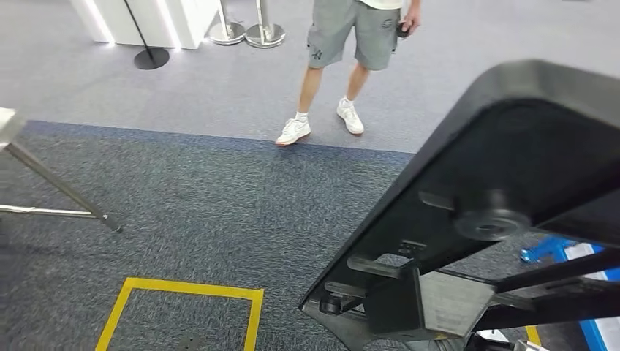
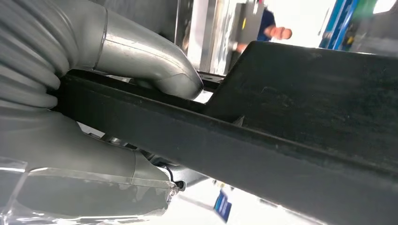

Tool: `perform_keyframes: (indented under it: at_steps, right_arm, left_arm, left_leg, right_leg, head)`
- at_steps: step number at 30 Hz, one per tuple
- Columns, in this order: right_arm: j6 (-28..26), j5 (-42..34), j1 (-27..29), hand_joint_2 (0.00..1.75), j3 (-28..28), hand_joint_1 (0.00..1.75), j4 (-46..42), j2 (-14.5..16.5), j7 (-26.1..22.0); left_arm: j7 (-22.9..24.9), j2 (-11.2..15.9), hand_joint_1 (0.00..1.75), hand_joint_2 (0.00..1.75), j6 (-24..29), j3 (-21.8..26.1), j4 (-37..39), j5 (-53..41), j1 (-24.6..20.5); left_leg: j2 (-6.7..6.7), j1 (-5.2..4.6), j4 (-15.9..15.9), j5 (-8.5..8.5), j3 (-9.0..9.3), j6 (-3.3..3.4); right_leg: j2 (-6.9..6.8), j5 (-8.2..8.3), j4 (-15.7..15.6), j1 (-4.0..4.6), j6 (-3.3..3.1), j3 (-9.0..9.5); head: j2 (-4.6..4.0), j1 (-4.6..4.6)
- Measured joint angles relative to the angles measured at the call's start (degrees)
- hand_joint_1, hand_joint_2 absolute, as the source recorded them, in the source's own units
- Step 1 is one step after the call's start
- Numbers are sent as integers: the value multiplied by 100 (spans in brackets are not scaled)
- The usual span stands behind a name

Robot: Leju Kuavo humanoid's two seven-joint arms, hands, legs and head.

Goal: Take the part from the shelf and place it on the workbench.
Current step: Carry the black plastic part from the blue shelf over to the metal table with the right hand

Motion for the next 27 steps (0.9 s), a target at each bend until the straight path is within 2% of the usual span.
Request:
perform_keyframes:
  at_steps: [1,3,4,5,6,7,8,9,10,11,12,13,14,15,16,17,18,19,20,22,23,24,26,27]
  right_arm:
    - [29,-17,-49,175,-6,175,25,7,9]
    - [55,-30,-140,175,-8,175,68,28,38]
    - [58,-30,-172,175,-10,175,89,43,54]
    - [58,-27,-200,175,-10,175,110,59,67]
    - [60,-25,-225,175,-11,175,126,76,76]
    - [69,-23,-252,175,-11,175,144,95,80]
    - [85,-22,-276,175,-11,175,160,118,78]
    - [108,-25,-292,175,-11,175,175,139,67]
    - [133,-27,-305,175,-11,175,194,158,55]
    - [153,-29,-320,175,-11,175,220,172,45]
    - [174,-31,-350,175,-11,175,259,180,36]
    - [191,-31,-396,175,-11,175,305,186,32]
    - [209,-32,-454,175,-13,175,352,191,26]
    - [228,-33,-523,175,-14,175,397,194,20]
    - [242,-34,-594,175,-17,175,431,197,15]
    - [253,-38,-666,175,-21,175,457,197,12]
    - [259,-47,-735,175,-27,175,479,197,10]
    - [260,-62,-795,175,-33,175,496,196,15]
    - [258,-82,-847,175,-39,175,507,196,25]
    - [251,-122,-938,175,-46,175,515,193,47]
    - [250,-134,-975,175,-47,175,515,191,54]
    - [250,-142,-1002,175,-48,175,514,187,57]
    - [252,-145,-1029,175,-46,175,527,174,70]
    - [252,-146,-1034,175,-43,175,543,169,78]
  left_arm:
    - [13,-2,0,175,6,5,0,3,7]
    - [24,-10,0,175,15,11,0,9,10]
    - [25,-14,0,175,19,13,0,12,15]
    - [24,-16,0,175,21,15,0,17,23]
    - [22,-16,0,175,22,17,0,28,34]
    - [20,-16,0,175,27,20,0,41,45]
    - [20,-17,0,175,35,27,0,58,44]
    - [21,-17,0,175,44,39,0,79,31]
    - [21,-17,0,175,52,55,0,99,13]
    - [15,-17,0,175,56,73,0,120,-8]
    - [-4,-17,0,175,57,92,0,140,-22]
    - [-26,-17,0,175,57,106,0,154,-27]
    - [-46,-16,0,175,57,117,0,162,-30]
    - [-60,-16,0,175,57,124,0,166,-36]
    - [-59,-15,0,175,58,126,0,166,-49]
    - [-55,-15,0,175,59,128,0,163,-72]
    - [-52,-15,0,175,60,129,0,161,-103]
    - [-51,-15,0,175,60,130,0,154,-134]
    - [-56,-15,0,175,59,130,0,146,-158]
    - [-66,-15,0,175,59,131,0,143,-177]
    - [-73,-16,0,175,62,133,0,152,-185]
    - [-78,-18,0,175,66,136,0,163,-203]
    - [-95,-28,0,175,74,141,0,180,-251]
    - [-103,-33,0,175,75,143,0,183,-268]
  left_leg:
    - [-82,2,9,-2,2,-4]
    - [-238,3,35,2,-28,-42]
    - [-304,14,38,11,-53,-74]
    - [-371,26,35,26,-76,-114]
    - [-439,39,22,41,-96,-153]
    - [-413,40,35,32,-109,-180]
    - [-294,30,114,-26,-149,-205]
    - [-118,18,305,-150,-238,-225]
    - [87,18,611,-328,-372,-241]
    - [221,24,980,-516,-546,-264]
    - [278,39,1333,-660,-710,-288]
    - [301,55,1546,-713,-802,-308]
    - [318,68,1556,-662,-793,-324]
    - [352,79,1343,-521,-668,-330]
    - [446,81,949,-329,-447,-322]
    - [612,55,533,-195,-220,-299]
    - [742,31,207,-103,-48,-262]
    - [839,3,18,-73,43,-225]
    - [854,-21,-34,-91,54,-190]
    - [702,-9,-60,-61,50,-126]
    - [629,5,-85,-42,63,-93]
    - [559,20,-112,-19,76,-61]
    - [412,30,-131,7,78,-23]
    - [332,28,-128,11,71,-16]
  right_leg:
    - [99,239,-424,-2,-23,169]
    - [376,531,-1114,-10,-55,446]
    - [460,560,-1252,-4,-69,495]
    - [462,556,-1273,6,-86,499]
    - [386,572,-1292,9,-115,504]
    - [311,587,-1325,7,-151,520]
    - [231,603,-1361,1,-187,539]
    - [142,614,-1396,-5,-221,558]
    - [50,616,-1412,4,-245,569]
    - [-36,611,-1415,13,-262,572]
    - [-128,606,-1414,20,-270,570]
    - [-213,602,-1413,23,-272,570]
    - [-294,598,-1412,23,-269,570]
    - [-372,593,-1411,23,-261,575]
    - [-442,585,-1409,25,-248,588]
    - [-507,573,-1406,38,-228,602]
    - [-572,563,-1402,53,-204,615]
    - [-633,553,-1399,67,-178,626]
    - [-697,547,-1398,78,-150,634]
    - [-790,521,-1393,72,-89,660]
    - [-714,467,-1335,59,-57,655]
    - [-568,363,-1184,45,-29,600]
    - [-193,20,-519,16,6,289]
    - [-99,-138,-117,11,14,79]
  head:
    - [0,0]
    - [-1,0]
    - [-1,-1]
    - [0,-1]
    - [0,-1]
    - [0,-1]
    - [0,-1]
    - [0,-2]
    - [-1,-2]
    - [-1,-3]
    - [-1,-2]
    - [-1,-2]
    - [0,-2]
    - [0,-2]
    - [0,-2]
    - [-1,-2]
    - [-1,-2]
    - [0,-2]
    - [0,-2]
    - [1,-2]
    - [1,-2]
    - [1,-1]
    - [1,0]
    - [0,1]
